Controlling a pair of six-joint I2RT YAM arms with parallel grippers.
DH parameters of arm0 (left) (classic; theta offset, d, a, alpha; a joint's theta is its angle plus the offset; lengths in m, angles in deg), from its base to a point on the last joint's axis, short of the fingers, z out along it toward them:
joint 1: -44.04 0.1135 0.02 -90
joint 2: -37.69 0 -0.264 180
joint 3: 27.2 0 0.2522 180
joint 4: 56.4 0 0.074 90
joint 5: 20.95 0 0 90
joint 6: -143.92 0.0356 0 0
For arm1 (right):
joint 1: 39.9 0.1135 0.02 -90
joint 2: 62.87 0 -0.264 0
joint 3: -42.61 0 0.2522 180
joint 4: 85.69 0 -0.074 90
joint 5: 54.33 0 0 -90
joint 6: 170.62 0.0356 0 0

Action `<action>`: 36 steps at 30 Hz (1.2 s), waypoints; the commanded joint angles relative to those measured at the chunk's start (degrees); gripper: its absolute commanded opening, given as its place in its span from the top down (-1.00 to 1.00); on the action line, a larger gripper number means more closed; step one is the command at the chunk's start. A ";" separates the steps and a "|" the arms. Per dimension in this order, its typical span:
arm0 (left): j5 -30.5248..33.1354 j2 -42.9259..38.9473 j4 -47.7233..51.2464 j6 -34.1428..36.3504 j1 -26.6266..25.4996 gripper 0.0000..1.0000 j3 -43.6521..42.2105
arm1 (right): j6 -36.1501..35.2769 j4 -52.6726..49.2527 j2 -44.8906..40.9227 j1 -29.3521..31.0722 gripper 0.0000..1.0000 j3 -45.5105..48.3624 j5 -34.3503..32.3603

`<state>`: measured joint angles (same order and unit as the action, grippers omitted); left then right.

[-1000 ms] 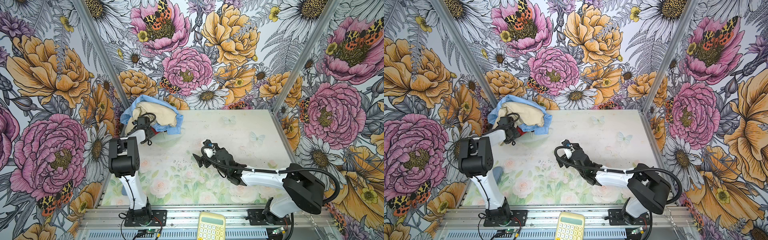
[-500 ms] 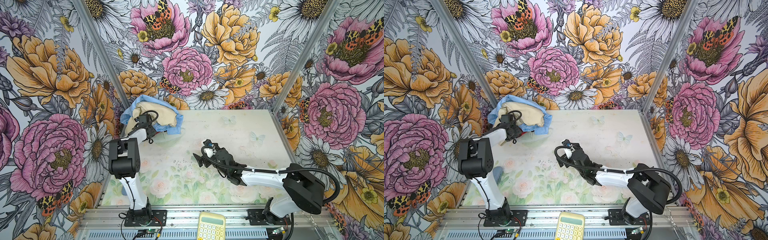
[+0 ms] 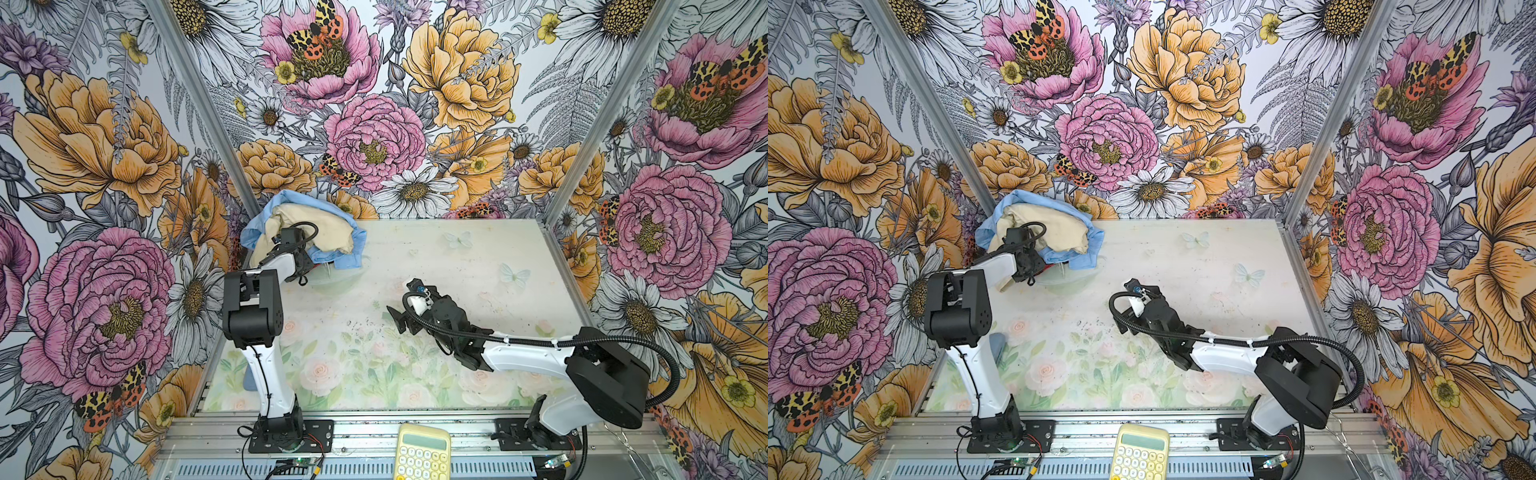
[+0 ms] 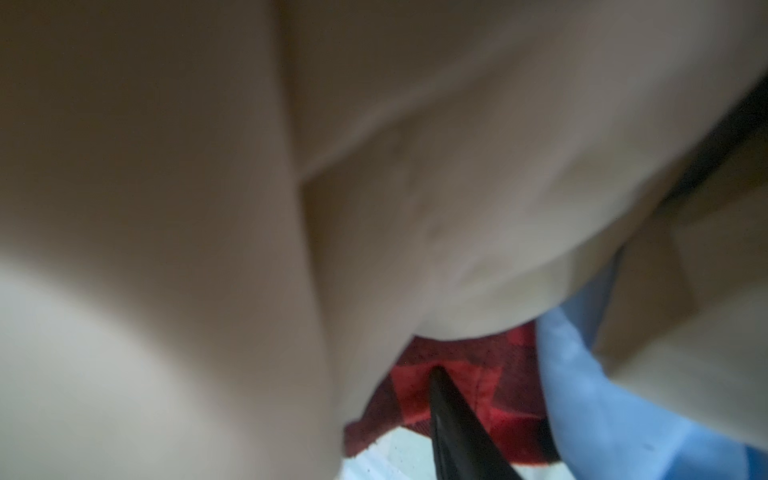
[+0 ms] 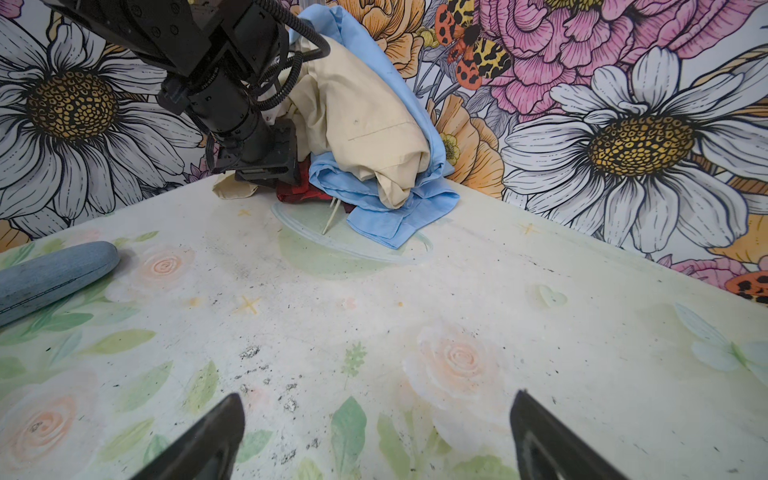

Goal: Pick out a specific cloth from the pile
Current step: 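Push the left gripper into the pile while the right arm reaches forward, then grasp the red plaid shirt with the left gripper and lift it, then pull the red plaid shirt out of the pile and lay it on the table center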

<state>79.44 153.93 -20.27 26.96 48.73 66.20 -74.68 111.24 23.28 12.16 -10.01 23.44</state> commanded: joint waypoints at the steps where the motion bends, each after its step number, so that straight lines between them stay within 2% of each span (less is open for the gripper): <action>1: -0.46 1.54 2.76 0.76 0.41 0.22 3.32 | -0.77 1.04 -0.38 -0.36 -0.99 -1.39 -0.71; 3: -0.66 2.41 3.69 0.91 0.50 0.28 4.61 | -0.75 1.03 -0.29 -0.41 -0.99 -1.38 -0.62; 7: 1.13 1.08 3.45 1.38 -0.02 0.82 4.31 | -0.79 1.02 -0.41 -0.47 -0.99 -1.32 -0.67; 9: 1.12 -1.18 3.03 1.52 -0.38 1.00 3.46 | -0.77 1.03 -0.46 -0.64 -0.99 -1.32 -0.68; 17: 0.24 -16.09 1.66 -0.74 -0.55 1.00 2.54 | -0.65 0.94 -0.46 -0.68 -0.99 -1.40 -0.12; 23: -1.73 -21.88 1.46 -10.38 -1.11 1.00 9.25 | -1.27 0.95 -1.37 -0.76 -0.99 -0.90 -1.15; 26: -1.53 -21.08 1.35 -13.18 -3.13 1.00 16.80 | -1.66 0.94 -2.18 -1.17 -0.99 -0.31 -2.00; 32: 3.35 -18.07 1.26 -8.65 -7.97 1.00 36.05 | -1.23 0.94 -3.26 -2.56 -0.99 0.53 -2.40; 35: 2.01 -15.91 -0.02 -6.51 -10.49 1.00 44.90 | -0.48 0.94 -3.60 -3.24 -0.99 0.71 -2.49; 36: -1.56 -14.92 -1.48 -5.15 -11.92 1.00 47.96 | -0.03 0.94 -3.58 -3.50 -0.99 0.79 -2.57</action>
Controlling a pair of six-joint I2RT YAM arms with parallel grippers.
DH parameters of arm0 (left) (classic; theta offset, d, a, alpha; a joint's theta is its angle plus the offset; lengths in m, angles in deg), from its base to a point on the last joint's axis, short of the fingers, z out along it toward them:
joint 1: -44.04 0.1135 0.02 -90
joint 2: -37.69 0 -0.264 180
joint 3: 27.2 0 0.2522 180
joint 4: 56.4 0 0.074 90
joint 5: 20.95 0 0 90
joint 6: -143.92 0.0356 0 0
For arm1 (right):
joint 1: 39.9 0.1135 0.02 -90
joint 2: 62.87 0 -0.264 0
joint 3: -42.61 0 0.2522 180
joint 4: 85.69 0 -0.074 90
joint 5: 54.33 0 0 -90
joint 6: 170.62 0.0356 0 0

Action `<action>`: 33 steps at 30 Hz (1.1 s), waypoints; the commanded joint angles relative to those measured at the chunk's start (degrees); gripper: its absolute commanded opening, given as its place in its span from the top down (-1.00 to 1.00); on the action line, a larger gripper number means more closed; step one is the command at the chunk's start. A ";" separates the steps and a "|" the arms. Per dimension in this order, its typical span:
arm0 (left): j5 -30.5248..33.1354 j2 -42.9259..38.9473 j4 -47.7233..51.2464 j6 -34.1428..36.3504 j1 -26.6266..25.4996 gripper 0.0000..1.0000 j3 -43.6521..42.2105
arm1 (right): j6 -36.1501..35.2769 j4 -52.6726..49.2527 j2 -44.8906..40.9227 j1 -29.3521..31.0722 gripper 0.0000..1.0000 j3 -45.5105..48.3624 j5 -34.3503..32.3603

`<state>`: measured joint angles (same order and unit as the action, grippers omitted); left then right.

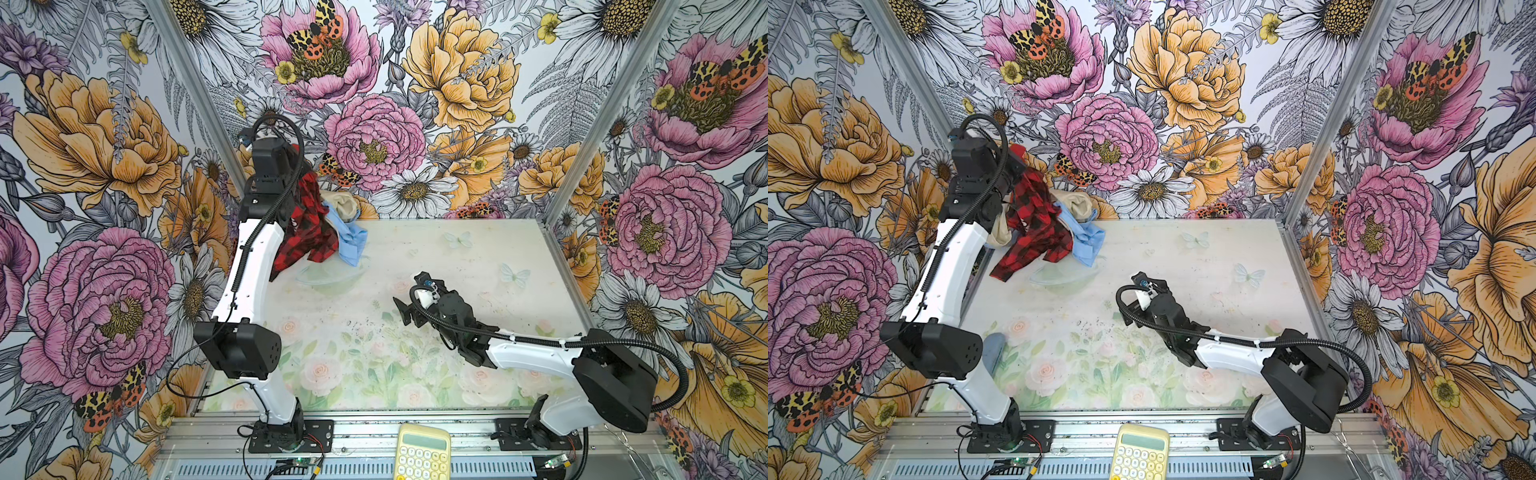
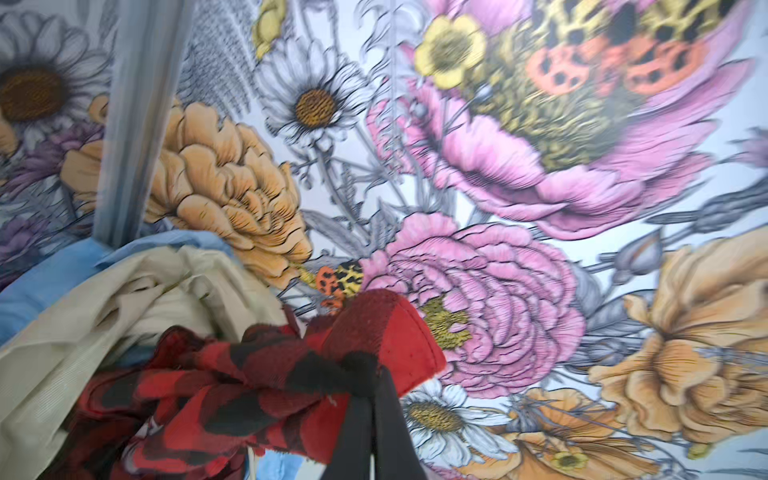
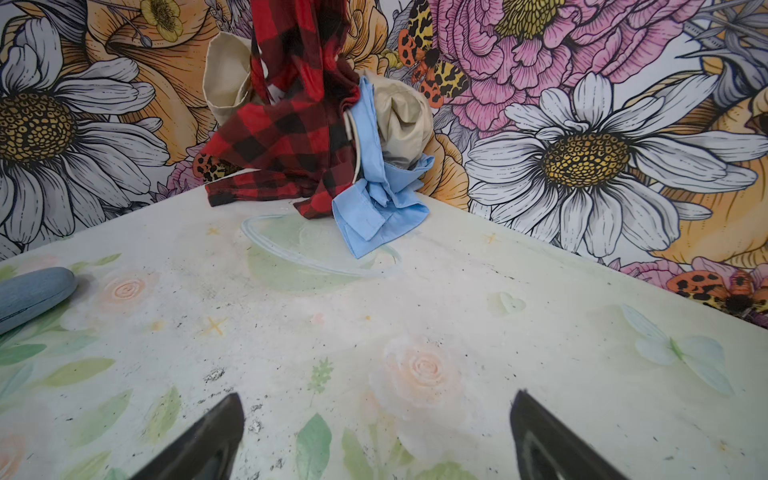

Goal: Pick out a specific cloth from the pile
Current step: 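Pull the red plaid shirt out of the pile and lay it on the table center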

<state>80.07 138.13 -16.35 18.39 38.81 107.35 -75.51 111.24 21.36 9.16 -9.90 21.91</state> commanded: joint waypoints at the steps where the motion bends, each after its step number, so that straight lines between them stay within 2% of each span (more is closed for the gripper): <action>1: -4.07 2.04 -6.62 5.30 -3.71 1.00 10.16 | 1.40 0.86 -1.70 -0.83 -0.99 0.62 -1.29; 3: -7.68 5.76 -8.16 9.49 -7.73 1.00 17.64 | 2.87 -0.17 -1.73 -1.62 -0.99 0.47 -3.88; 6: -13.11 10.56 -10.63 15.37 -16.27 1.00 27.94 | 7.48 -6.05 -1.80 -3.33 -0.99 -0.91 -13.02; 7: -14.28 12.00 -11.96 17.42 -19.70 1.00 30.44 | 9.76 -8.39 -2.12 -6.34 -0.99 -1.02 -15.30; 11: -18.82 16.69 -18.10 22.34 -30.03 1.00 34.04 | 17.35 -10.96 -6.68 -13.82 -0.99 2.34 -16.02; 16: -25.36 23.60 -24.83 13.25 -32.12 1.00 36.51 | 17.00 -10.73 -13.84 -16.69 -0.99 6.14 -20.29; 19: -25.92 24.83 -23.70 14.58 -31.95 1.00 35.09 | 16.78 -9.80 -16.15 -16.85 -0.99 7.65 -21.60; 21: -23.07 23.16 -21.92 18.75 -31.93 1.00 30.51 | 16.81 -9.26 -16.88 -16.92 -0.99 8.18 -21.50; 25: -11.54 12.97 -22.10 27.22 -30.86 1.00 9.61 | 16.53 -9.23 -17.41 -16.98 -0.99 8.31 -21.38; 27: -9.74 7.21 -21.36 28.82 -29.45 1.00 -1.00 | 16.59 -9.25 -17.57 -17.05 -0.99 8.29 -21.31; 29: -11.73 0.32 -19.68 30.89 -27.91 1.00 -10.95 | 16.68 -9.25 -17.28 -17.08 -0.99 8.18 -21.09; 31: -15.58 -5.26 -19.76 32.79 -26.67 0.82 -21.59 | 16.85 -9.24 -16.79 -17.18 -0.99 8.05 -20.67; 32: -17.54 -7.81 -19.22 33.89 -26.22 0.60 -26.11 | 16.95 -9.21 -16.56 -17.18 -0.99 7.98 -20.51; 33: -17.95 -9.91 -17.93 35.21 -26.06 0.14 -29.87 | 17.00 -9.23 -16.19 -17.32 -0.99 7.90 -20.34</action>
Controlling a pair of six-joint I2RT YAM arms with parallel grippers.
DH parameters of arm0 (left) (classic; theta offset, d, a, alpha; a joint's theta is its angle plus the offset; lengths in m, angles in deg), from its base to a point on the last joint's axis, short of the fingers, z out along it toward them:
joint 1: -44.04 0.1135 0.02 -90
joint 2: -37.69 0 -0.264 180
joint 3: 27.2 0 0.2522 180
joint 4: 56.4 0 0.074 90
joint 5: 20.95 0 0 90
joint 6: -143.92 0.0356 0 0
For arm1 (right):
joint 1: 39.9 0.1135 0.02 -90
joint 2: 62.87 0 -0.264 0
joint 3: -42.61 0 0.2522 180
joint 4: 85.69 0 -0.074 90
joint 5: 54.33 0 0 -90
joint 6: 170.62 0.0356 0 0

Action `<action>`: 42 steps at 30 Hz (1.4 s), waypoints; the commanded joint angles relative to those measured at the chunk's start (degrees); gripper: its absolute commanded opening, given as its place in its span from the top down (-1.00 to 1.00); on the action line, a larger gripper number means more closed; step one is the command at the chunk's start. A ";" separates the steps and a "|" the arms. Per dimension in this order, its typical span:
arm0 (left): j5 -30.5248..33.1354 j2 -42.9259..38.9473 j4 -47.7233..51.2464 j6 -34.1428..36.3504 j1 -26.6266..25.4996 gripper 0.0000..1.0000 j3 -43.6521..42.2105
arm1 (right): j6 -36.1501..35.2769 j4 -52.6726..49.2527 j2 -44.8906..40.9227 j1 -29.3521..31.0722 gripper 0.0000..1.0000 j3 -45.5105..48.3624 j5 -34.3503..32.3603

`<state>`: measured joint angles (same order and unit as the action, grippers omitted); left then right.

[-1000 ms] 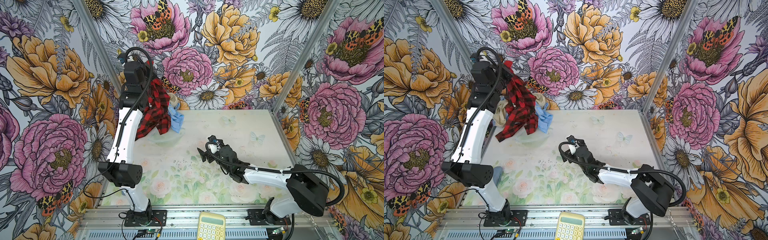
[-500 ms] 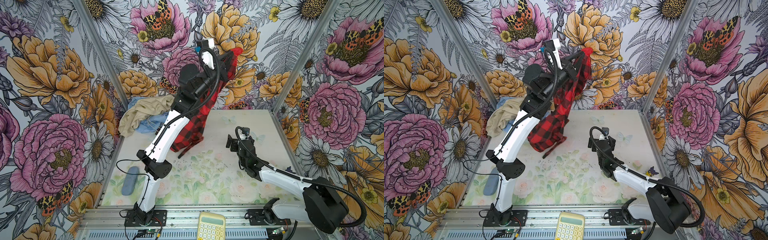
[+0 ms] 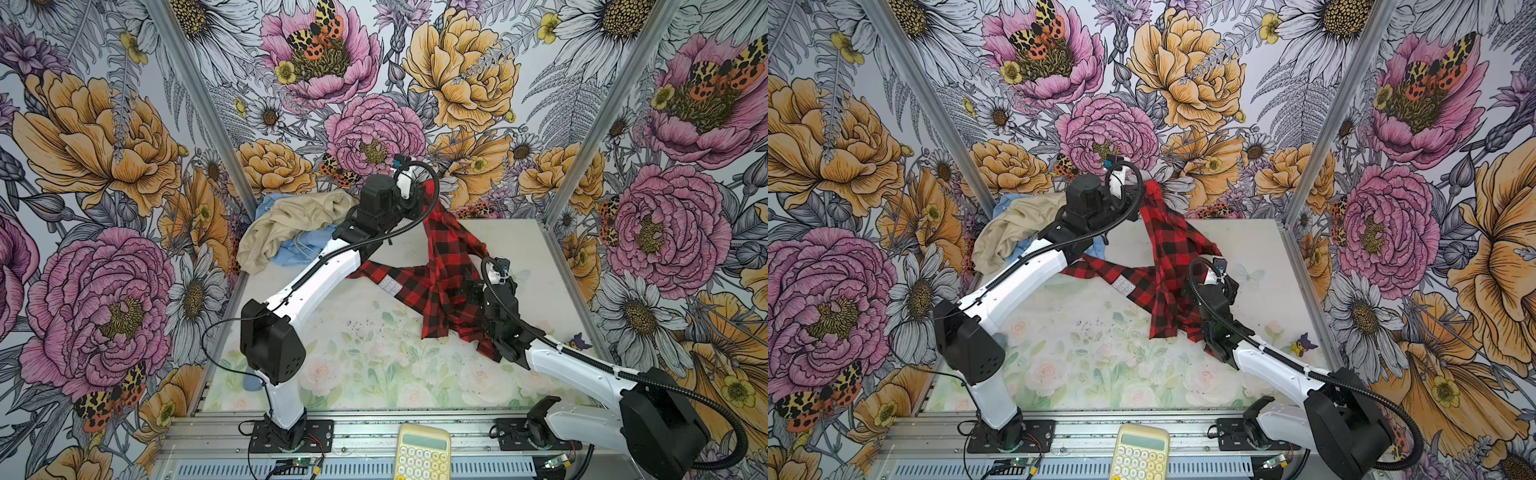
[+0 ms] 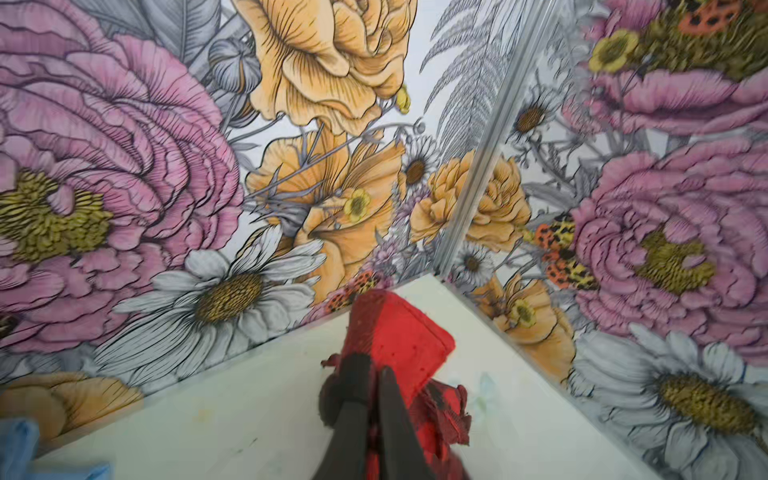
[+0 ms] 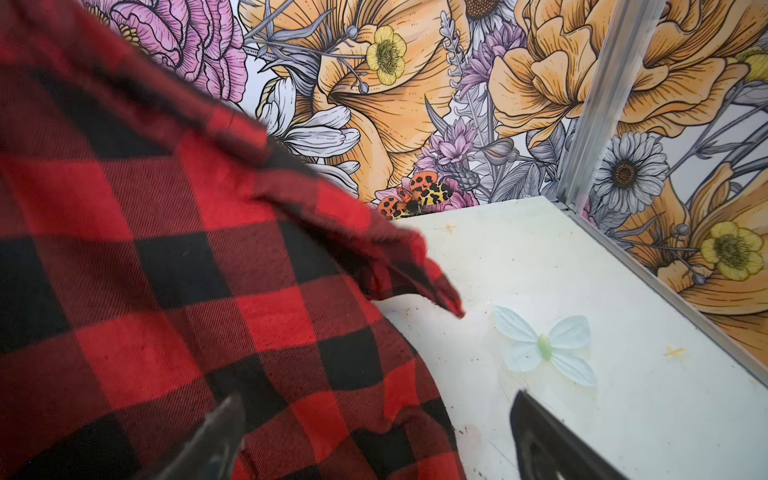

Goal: Pick out a specific cloth from the pile
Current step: 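Pull the red plaid shirt out of the pile and lay it on the table center, then grasp the red plaid shirt with the right gripper while the left gripper releases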

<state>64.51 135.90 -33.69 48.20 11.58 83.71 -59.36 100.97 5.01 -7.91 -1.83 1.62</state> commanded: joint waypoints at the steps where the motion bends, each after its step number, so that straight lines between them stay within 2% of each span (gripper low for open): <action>1: -1.19 -9.28 1.11 6.52 1.20 -0.23 -8.45 | 1.03 1.04 0.39 -0.24 -0.99 -0.24 0.00; 3: 2.68 -12.09 6.74 9.42 1.01 -0.78 -11.05 | 0.91 0.65 1.20 -0.42 -0.99 -0.52 0.33; 4: 4.13 -13.31 9.02 10.56 0.92 -0.97 -11.60 | 0.79 -0.35 1.60 -0.51 -0.99 -1.02 0.51; 7: 6.78 -16.29 16.05 13.11 0.73 -0.97 -11.98 | 0.51 -6.45 3.83 -1.16 -0.99 -4.22 2.36; 11: 4.15 -16.74 24.98 15.37 0.75 -0.98 -12.55 | 3.17 -13.81 10.47 -6.53 -0.99 -8.92 14.70; 14: -1.65 -17.09 25.79 19.50 -1.15 -0.98 -18.27 | 6.14 -22.00 16.10 -11.00 -0.99 -13.20 21.51; 17: -3.71 -16.71 26.68 24.29 -4.57 -0.98 -22.05 | 9.36 -20.57 17.18 -13.21 -0.99 -9.96 25.33; 20: -3.25 -15.78 26.64 22.55 -6.55 -0.97 -21.61 | 10.86 -20.58 19.26 -14.29 -0.99 -9.41 27.28; 23: -2.29 -16.12 25.42 20.51 -6.29 -0.97 -22.02 | 10.82 -23.38 24.14 -14.59 -0.94 -13.29 31.60; 25: -1.27 -16.04 25.33 20.92 -6.49 -0.98 -22.39 | 10.98 -25.23 27.12 -14.63 -0.76 -15.69 34.10; 29: 4.87 -16.30 24.78 20.31 -6.47 -0.98 -22.44 | 12.90 -25.59 30.11 -14.39 -0.42 -17.10 36.29; 30: 6.01 -16.51 24.56 19.76 -6.10 -0.98 -22.35 | 12.78 -25.44 30.32 -14.22 -0.23 -17.22 36.85; 31: 6.52 -16.71 24.41 19.29 -5.71 -0.98 -22.27 | 12.53 -25.49 30.45 -14.16 0.12 -17.55 37.46; 32: 6.72 -16.96 24.00 18.48 -5.24 -0.98 -22.35 | 12.45 -25.60 30.43 -14.30 0.66 -17.91 37.86; 33: 6.49 -17.13 23.86 18.00 -4.75 -0.98 -22.26 | 12.49 -25.77 30.16 -14.48 1.00 -18.44 37.91; 37: 7.43 -17.87 22.93 17.23 -3.30 -0.98 -22.55 | 9.85 -29.06 26.34 -14.76 1.00 -23.64 37.48; 40: 8.95 -18.23 21.79 16.98 -2.45 -0.97 -23.36 | 4.45 -40.01 24.10 -15.36 1.00 -36.05 33.60; 42: 9.19 -18.32 21.20 16.69 -2.13 -0.97 -23.66 | 1.11 -47.73 23.90 -16.20 1.00 -47.82 29.75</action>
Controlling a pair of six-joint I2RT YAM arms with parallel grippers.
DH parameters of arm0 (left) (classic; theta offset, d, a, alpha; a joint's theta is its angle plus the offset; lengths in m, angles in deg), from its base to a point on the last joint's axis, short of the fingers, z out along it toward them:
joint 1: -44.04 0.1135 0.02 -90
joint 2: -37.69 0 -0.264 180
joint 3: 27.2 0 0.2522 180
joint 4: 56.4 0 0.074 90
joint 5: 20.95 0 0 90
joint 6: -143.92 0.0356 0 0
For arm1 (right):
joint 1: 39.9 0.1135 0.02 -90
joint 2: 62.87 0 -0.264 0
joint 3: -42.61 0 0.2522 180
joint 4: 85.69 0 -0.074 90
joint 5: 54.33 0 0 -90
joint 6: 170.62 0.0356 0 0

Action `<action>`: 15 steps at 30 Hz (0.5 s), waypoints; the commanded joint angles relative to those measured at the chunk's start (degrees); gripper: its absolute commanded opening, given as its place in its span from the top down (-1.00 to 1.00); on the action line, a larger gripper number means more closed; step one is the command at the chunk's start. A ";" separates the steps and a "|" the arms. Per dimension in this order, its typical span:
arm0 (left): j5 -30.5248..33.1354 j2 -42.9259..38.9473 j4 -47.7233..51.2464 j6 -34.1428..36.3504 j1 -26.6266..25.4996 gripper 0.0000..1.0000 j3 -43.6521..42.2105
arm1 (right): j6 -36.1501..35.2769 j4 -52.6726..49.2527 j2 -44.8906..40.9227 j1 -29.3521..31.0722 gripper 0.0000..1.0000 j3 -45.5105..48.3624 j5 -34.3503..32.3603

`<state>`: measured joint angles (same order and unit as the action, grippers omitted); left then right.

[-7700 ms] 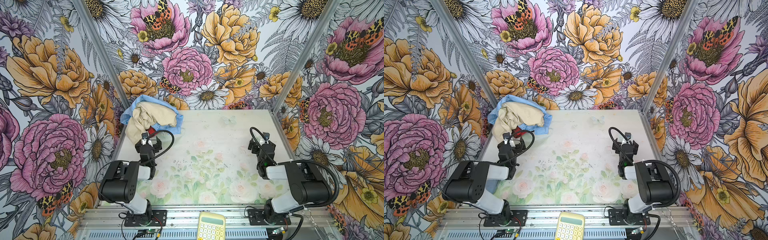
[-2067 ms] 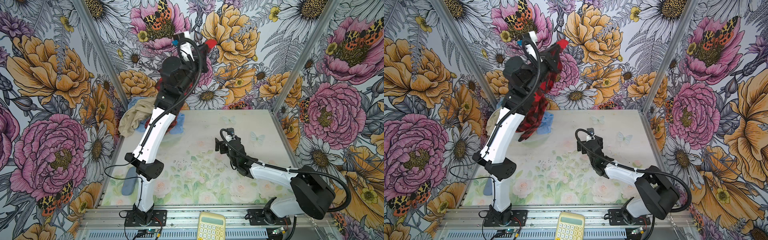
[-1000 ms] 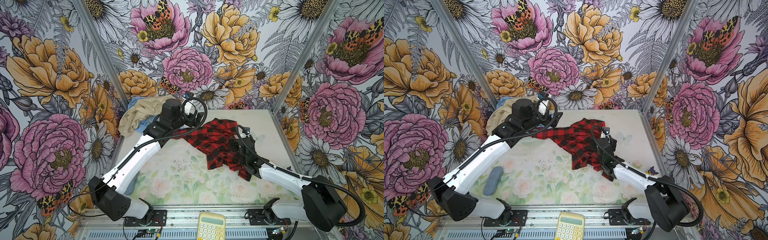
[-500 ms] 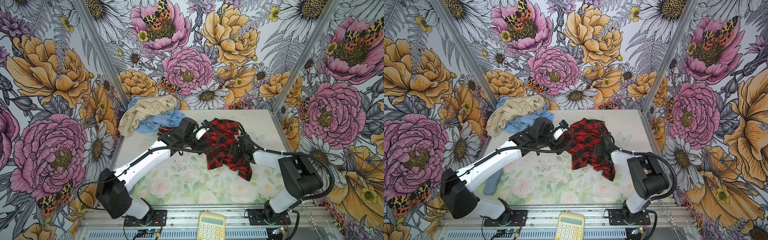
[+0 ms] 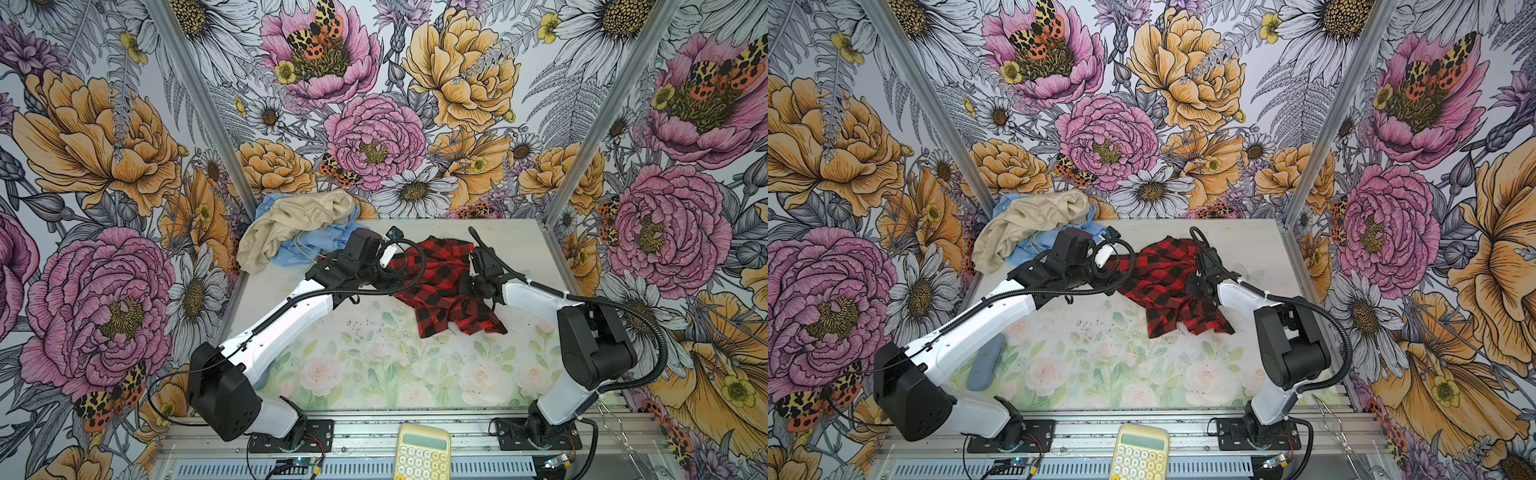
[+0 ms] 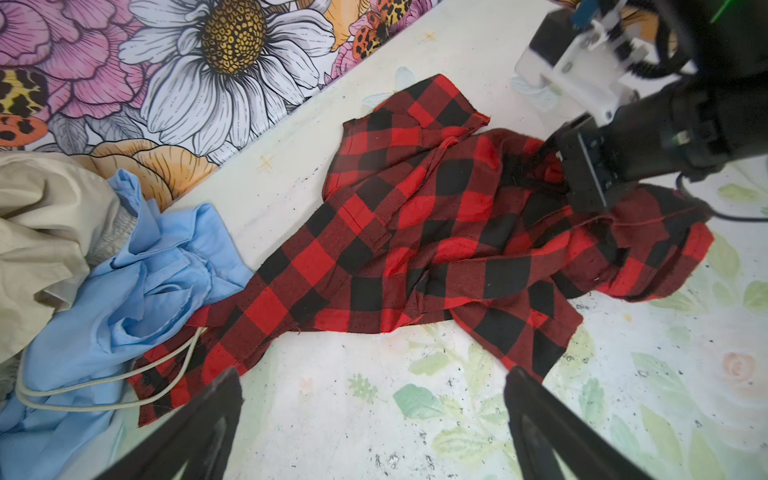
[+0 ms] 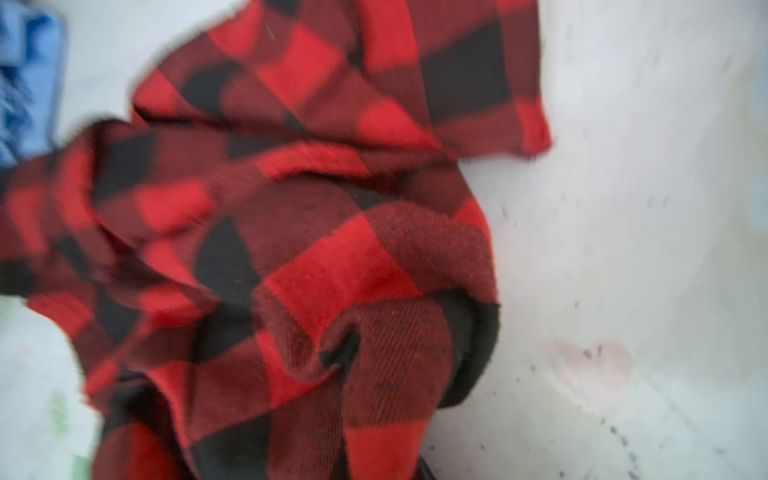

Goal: Pick out a specific cloth from the pile
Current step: 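Grasp the red plaid shirt with the right gripper while the left gripper releases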

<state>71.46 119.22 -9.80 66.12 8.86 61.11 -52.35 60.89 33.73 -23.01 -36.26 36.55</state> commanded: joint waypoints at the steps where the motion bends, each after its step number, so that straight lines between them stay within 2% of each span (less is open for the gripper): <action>1: 2.24 -1.64 -2.85 -1.13 0.58 -0.98 -1.14 | -7.46 -10.49 -4.58 -1.48 1.00 -18.94 -7.38; 3: 2.89 -1.94 -3.40 -1.00 0.64 -0.98 -1.54 | -10.82 -16.75 -3.35 -2.07 1.00 -31.11 -13.17; 6: 3.90 -2.71 -4.01 -1.12 1.05 -0.98 -1.94 | -14.82 -23.85 -0.44 -3.36 1.00 -48.30 -18.49; 12: 3.30 -4.08 -5.19 -2.17 2.18 -0.97 -2.34 | -20.32 -39.33 12.70 -6.78 1.00 -84.57 -23.09; 13: 3.04 -4.15 -5.31 -2.33 2.45 -0.98 -2.36 | -20.97 -40.55 14.24 -6.86 1.00 -87.71 -23.12; 15: 2.73 -4.33 -5.78 -2.68 3.22 -0.98 -2.60 | -21.02 -40.63 15.05 -6.87 1.00 -88.24 -21.78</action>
<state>73.80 116.25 -13.12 64.79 11.01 59.20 -70.05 30.22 43.82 -30.53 -123.55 16.05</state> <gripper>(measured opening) 0.987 0.078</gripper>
